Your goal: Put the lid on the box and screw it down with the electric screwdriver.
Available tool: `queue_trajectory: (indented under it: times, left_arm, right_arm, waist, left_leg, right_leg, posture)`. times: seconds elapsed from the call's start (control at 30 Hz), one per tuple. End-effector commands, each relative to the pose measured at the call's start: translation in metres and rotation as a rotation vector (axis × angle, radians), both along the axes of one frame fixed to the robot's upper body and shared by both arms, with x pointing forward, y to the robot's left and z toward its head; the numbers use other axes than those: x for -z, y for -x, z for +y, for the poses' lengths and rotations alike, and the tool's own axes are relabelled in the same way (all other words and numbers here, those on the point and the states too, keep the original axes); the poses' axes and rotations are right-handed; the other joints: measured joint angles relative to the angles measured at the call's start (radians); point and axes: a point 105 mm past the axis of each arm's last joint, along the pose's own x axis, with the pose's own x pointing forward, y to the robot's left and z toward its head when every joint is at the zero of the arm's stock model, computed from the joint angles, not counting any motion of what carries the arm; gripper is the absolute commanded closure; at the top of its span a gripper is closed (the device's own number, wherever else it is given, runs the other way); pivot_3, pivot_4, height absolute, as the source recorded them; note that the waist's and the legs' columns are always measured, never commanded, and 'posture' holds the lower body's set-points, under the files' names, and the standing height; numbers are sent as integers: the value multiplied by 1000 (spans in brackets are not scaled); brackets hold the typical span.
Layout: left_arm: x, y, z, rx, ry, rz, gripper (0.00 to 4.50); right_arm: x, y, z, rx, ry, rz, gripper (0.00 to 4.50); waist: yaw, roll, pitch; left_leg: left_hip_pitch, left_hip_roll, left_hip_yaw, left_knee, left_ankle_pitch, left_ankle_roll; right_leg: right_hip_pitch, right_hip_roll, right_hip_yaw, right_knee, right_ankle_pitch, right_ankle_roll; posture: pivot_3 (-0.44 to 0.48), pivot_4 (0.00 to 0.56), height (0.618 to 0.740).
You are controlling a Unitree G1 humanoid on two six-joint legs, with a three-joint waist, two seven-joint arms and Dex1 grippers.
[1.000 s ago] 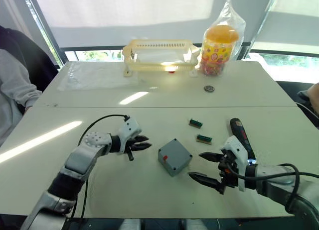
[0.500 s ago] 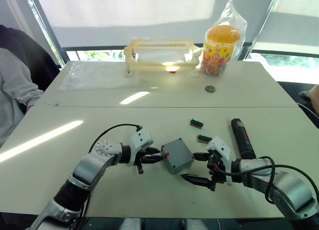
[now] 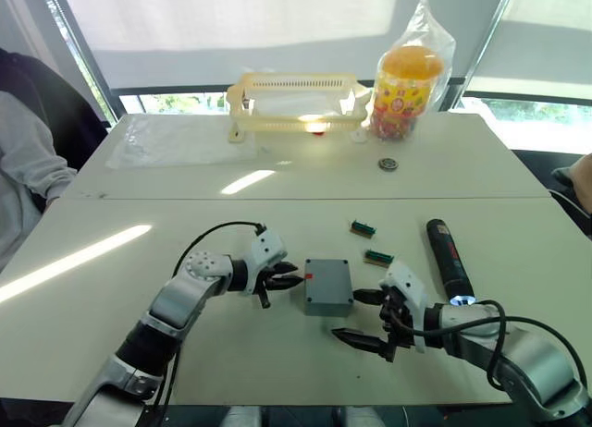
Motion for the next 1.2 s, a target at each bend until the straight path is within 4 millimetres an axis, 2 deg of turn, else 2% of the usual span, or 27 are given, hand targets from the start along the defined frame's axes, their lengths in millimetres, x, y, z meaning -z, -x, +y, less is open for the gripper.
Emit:
queue_trajectory:
  times: [0.03,0.13,0.2,0.37,0.47,0.53,0.87,1.2]
  left_arm:
    - [-21,4,19,-6,2,-41,3174]
    - [-34,8,30,-4,11,-29,3174]
    - [-43,11,33,8,24,-24,3174]
    - [-63,18,34,46,31,-47,3174]
    - [-71,18,31,50,39,-64,3174]
    - [-73,20,30,53,42,-66,3174]
    - [-72,23,27,46,56,-55,3174]
    - [-71,19,23,31,59,-63,3174]
  right_arm:
    - [-40,-4,-21,54,-15,-90,29]
    - [-55,-19,-36,143,-58,-112,29]
    - [-60,-32,-39,186,-111,-146,29]
    - [-46,-59,-38,240,-154,-202,29]
    - [-34,-68,-38,252,-140,-222,828]
    - [-29,-74,-39,258,-128,-244,1833]
    - [-20,-88,-41,299,-141,-283,1833]
    - [-17,-95,-33,296,-154,-290,1833]
  waist:
    - [-1,0,0]
    - [-2,0,0]
    - [-3,0,0]
    - [-1,0,0]
    - [-4,0,0]
    - [-7,0,0]
    - [-22,0,0]
    - [-22,0,0]
  left_leg:
    - [0,0,0,0,0,0]
    - [1,1,0,0,0,0]
    - [1,1,0,0,0,0]
    - [0,0,0,0,0,0]
    - [0,0,0,0,0,0]
    - [0,0,1,0,0,0]
    - [1,0,0,-1,0,0]
    - [1,0,0,-1,0,0]
  right_leg:
    - [0,0,0,0,0,0]
    - [1,0,0,0,0,0]
    - [0,1,0,0,0,0]
    - [0,0,0,0,0,0]
    - [1,0,0,0,0,0]
    - [0,0,0,0,0,0]
    - [0,0,0,2,0,0]
    - [0,0,0,2,0,0]
  posture:
    - [0,150,740]
    - [0,150,740]
    - [0,150,740]
    - [0,150,740]
    - [0,150,740]
    - [0,150,740]
    - [0,150,740]
    - [0,150,740]
